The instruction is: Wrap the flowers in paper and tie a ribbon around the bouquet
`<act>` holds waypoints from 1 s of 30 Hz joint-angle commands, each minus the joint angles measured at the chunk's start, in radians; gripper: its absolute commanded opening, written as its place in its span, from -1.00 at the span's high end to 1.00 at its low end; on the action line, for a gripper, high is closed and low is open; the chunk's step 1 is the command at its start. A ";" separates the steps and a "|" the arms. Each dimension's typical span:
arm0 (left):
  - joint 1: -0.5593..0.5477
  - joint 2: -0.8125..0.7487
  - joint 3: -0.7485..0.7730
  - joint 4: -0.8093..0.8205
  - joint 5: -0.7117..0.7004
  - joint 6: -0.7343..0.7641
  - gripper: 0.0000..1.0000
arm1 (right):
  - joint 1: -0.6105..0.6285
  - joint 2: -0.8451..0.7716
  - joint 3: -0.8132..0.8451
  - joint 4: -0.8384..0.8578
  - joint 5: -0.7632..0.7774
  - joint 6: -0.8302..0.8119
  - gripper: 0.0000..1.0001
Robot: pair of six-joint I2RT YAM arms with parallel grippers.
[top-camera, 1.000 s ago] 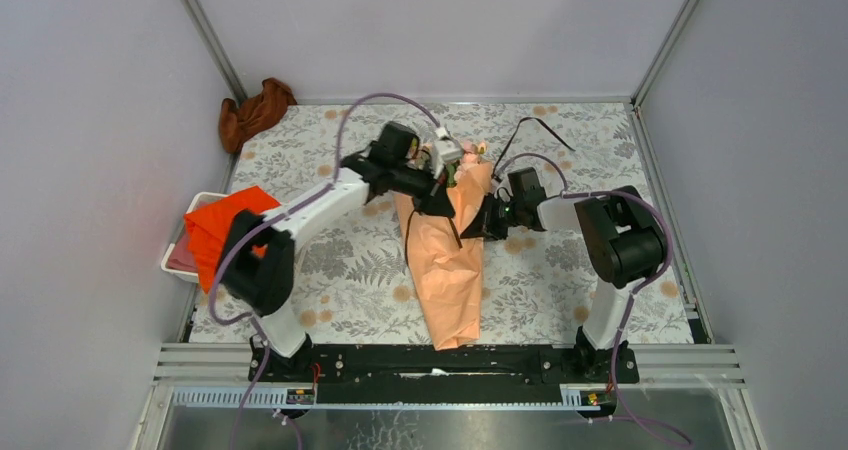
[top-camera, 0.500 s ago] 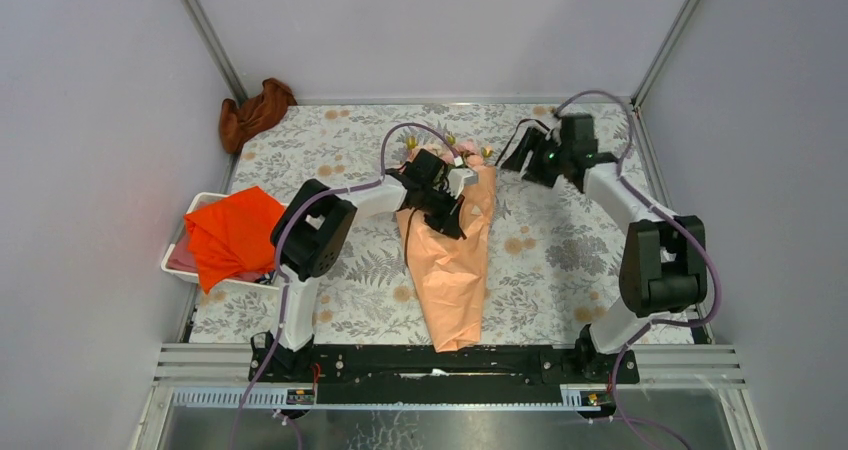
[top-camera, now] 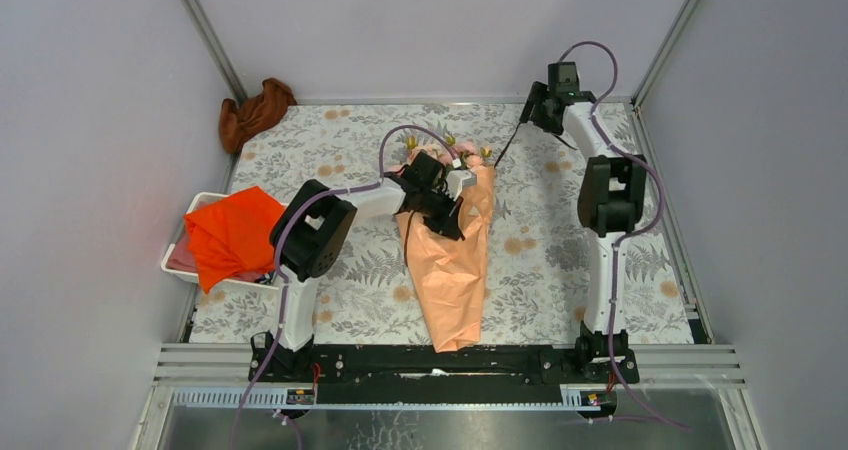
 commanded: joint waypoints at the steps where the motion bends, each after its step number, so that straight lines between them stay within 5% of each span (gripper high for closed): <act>1: -0.005 -0.025 -0.042 0.013 -0.003 0.015 1.00 | 0.006 0.165 0.303 -0.087 0.126 -0.136 -0.39; 4: -0.006 -0.037 -0.049 0.014 -0.013 0.025 1.00 | 0.005 0.200 0.334 0.019 0.074 -0.338 -0.40; 8: -0.006 -0.035 -0.049 0.012 -0.020 0.036 1.00 | -0.002 0.202 0.260 0.135 0.078 -0.522 -0.65; 13: -0.006 -0.028 -0.047 0.007 -0.023 0.042 1.00 | -0.017 0.363 0.485 -0.066 0.014 -0.623 -0.85; 21: -0.008 -0.001 -0.035 -0.003 -0.026 0.044 1.00 | -0.028 0.451 0.548 -0.109 -0.106 -0.715 -0.98; 25: -0.008 0.007 -0.030 -0.008 -0.037 0.050 1.00 | -0.034 0.461 0.523 -0.122 -0.164 -0.734 -0.36; 26: -0.008 0.007 -0.029 -0.011 -0.038 0.051 1.00 | -0.037 0.457 0.505 -0.116 -0.172 -0.731 0.14; 27: -0.007 0.008 -0.026 -0.014 -0.039 0.055 1.00 | -0.039 0.453 0.487 -0.112 -0.179 -0.730 0.41; 30: -0.008 0.007 -0.022 -0.018 -0.046 0.059 1.00 | -0.041 0.448 0.471 -0.126 -0.190 -0.730 0.96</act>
